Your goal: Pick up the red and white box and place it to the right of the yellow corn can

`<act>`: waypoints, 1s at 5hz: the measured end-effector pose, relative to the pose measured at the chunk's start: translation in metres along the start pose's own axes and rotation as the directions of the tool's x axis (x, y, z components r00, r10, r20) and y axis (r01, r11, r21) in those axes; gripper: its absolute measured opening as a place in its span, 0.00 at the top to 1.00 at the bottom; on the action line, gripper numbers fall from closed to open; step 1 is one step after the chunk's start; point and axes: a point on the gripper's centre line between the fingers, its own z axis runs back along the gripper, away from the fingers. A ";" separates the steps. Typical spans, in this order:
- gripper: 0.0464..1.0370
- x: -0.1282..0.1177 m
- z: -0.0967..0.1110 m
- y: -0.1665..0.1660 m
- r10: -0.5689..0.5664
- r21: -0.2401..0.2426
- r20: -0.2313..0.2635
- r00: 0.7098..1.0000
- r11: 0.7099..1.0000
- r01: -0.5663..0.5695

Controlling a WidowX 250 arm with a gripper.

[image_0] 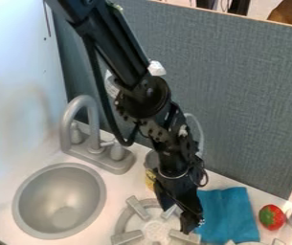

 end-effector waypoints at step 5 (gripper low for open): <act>0.04 0.059 -0.014 -0.055 -0.087 -0.041 0.043 0.995 0.995 0.089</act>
